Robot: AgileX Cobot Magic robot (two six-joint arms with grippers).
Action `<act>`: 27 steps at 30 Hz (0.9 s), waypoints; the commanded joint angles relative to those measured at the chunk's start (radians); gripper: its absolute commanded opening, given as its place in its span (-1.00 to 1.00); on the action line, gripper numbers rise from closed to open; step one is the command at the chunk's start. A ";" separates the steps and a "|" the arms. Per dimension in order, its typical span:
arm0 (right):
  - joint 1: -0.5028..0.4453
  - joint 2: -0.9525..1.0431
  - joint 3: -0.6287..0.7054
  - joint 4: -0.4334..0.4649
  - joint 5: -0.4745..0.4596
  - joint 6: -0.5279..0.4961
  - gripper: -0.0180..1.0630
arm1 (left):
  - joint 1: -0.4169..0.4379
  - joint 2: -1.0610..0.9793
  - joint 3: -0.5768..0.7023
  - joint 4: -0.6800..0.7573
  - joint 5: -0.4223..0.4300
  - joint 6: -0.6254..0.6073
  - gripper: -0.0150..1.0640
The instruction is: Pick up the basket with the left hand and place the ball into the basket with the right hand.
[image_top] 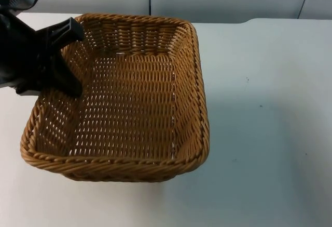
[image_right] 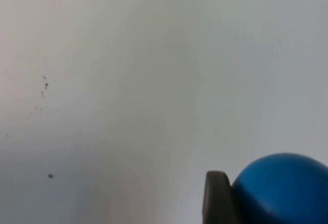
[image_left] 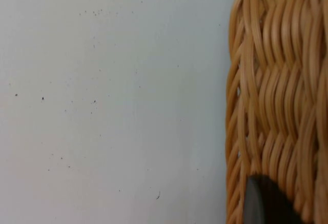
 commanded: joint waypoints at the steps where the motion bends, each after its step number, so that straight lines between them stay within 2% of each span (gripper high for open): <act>1: -0.005 -0.064 -0.007 0.005 0.014 -0.003 -0.97 | -0.001 -0.016 0.000 -0.021 0.009 -0.003 -0.75; 5: 0.018 -0.173 -0.007 0.000 0.018 -0.008 -0.97 | -0.001 -0.016 0.000 -0.021 0.011 -0.003 -0.75; 9: 0.113 -0.298 -0.007 0.000 0.010 -0.022 -0.97 | -0.001 -0.016 0.000 -0.023 0.009 -0.003 -0.75; 10: 0.113 -0.298 -0.007 0.000 0.010 -0.022 -0.97 | -0.001 -0.016 0.000 -0.023 0.009 -0.003 -0.75; 19: 0.365 -0.334 -0.007 0.005 -0.008 -0.009 -0.97 | -0.001 -0.016 0.000 -0.023 0.011 -0.003 -0.75; 20: 0.365 -0.334 -0.007 0.005 -0.008 -0.009 -0.97 | -0.001 -0.016 0.000 -0.023 0.011 -0.003 -0.75; 22: 0.430 -0.334 -0.007 0.000 -0.039 0.002 -0.97 | -0.001 -0.016 0.000 -0.023 0.011 -0.003 -0.75; 27: 0.491 -0.334 -0.007 0.039 -0.060 0.006 -0.97 | -0.001 -0.016 0.000 -0.027 0.013 -0.003 -0.75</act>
